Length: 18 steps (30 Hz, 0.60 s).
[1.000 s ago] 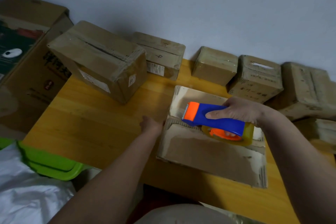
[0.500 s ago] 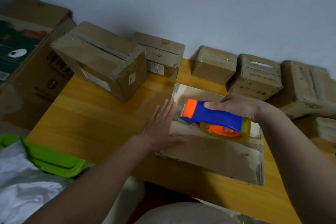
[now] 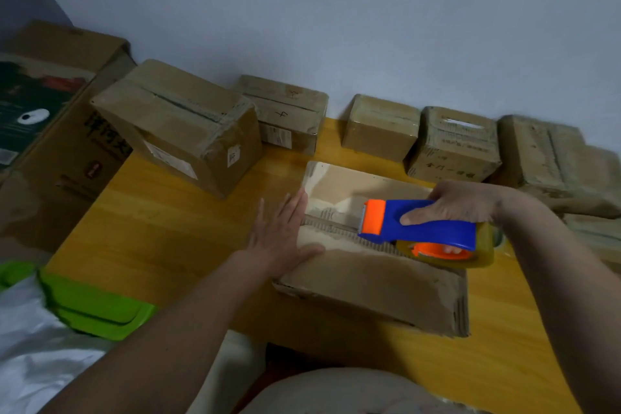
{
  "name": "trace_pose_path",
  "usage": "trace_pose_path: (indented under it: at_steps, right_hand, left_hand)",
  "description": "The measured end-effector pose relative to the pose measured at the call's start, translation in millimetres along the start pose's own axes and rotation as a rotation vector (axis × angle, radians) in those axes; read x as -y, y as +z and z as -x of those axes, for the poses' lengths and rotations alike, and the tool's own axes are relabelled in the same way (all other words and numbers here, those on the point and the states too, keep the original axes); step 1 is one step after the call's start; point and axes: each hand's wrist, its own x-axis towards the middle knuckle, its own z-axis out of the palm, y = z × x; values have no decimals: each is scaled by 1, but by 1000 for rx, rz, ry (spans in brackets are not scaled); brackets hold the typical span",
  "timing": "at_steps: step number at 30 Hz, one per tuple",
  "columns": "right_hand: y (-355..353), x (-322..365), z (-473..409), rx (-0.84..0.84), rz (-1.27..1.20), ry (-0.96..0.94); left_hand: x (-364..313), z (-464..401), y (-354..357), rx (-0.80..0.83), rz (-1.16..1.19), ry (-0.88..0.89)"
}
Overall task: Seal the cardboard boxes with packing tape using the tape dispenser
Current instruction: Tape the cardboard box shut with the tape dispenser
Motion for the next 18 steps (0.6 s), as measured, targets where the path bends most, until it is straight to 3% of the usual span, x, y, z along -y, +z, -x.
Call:
trace_pose_path:
  at_steps: [7,10,14,18]
  right_hand:
    - [6,-7,-12,-42,16,3]
    - [5,-10,-13,-52,9,-10]
    - [5,-11,-16,-53,9,-19]
    - [4,-13,-15,-59,-1,-33]
  left_hand:
    - [-6,-1,-4,-17,19,-22]
    - [-26,-4,-6,-103,-9,-15]
    - [-42,-3,5,-172,128,4]
    - [-43,-4,14,-227,70,-26]
